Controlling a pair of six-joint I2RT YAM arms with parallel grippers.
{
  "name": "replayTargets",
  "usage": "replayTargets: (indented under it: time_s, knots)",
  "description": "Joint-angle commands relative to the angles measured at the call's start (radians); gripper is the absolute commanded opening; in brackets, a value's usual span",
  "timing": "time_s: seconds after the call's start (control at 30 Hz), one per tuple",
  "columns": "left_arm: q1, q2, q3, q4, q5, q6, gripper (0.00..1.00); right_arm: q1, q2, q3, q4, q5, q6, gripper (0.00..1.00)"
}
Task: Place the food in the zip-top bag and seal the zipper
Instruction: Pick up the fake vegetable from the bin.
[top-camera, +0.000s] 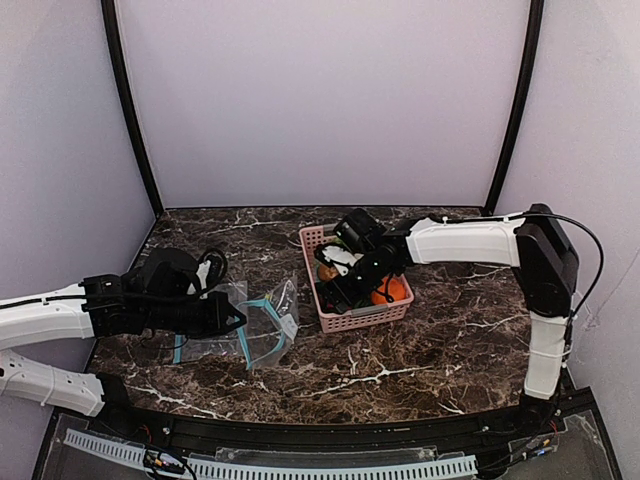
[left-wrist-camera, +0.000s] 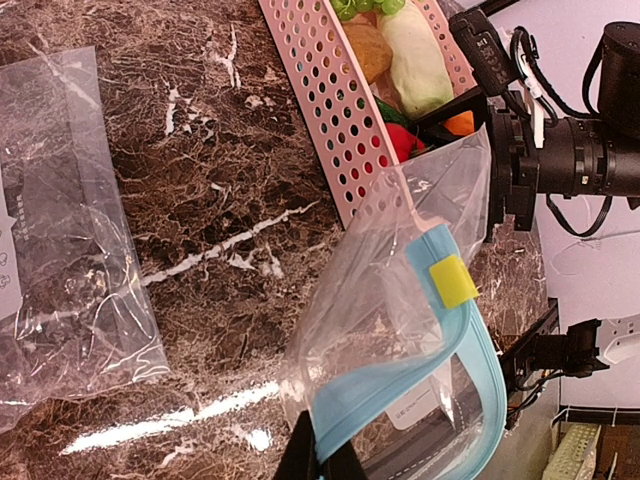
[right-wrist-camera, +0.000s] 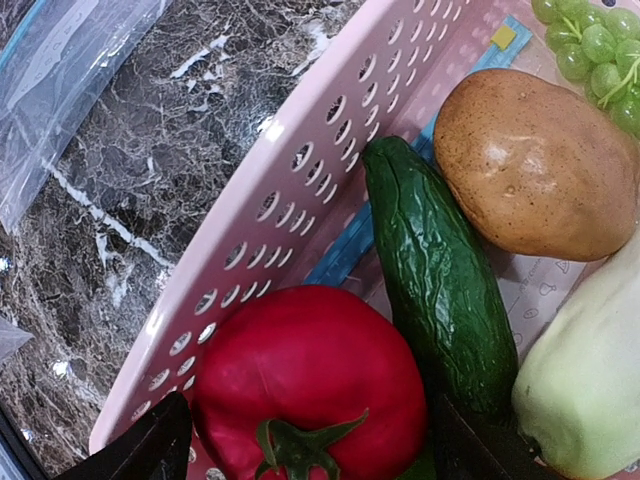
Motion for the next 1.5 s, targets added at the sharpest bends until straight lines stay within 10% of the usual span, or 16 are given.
replayTargets:
  time_s: [0.0, 0.87, 1.47]
  knots:
    - [0.005, -0.001, -0.001, -0.019, 0.032, 0.000, 0.01, 0.021, 0.043, 0.039, -0.006, 0.051, 0.027, 0.81]
    - [0.006, 0.095, 0.034, 0.042, 0.079, 0.028, 0.01, 0.029, -0.264, -0.020, 0.023, 0.122, 0.167, 0.62]
    - [0.006, 0.188, 0.065, 0.131, 0.151, 0.034, 0.01, 0.268, -0.484, -0.275, 0.449, -0.044, 0.412, 0.62]
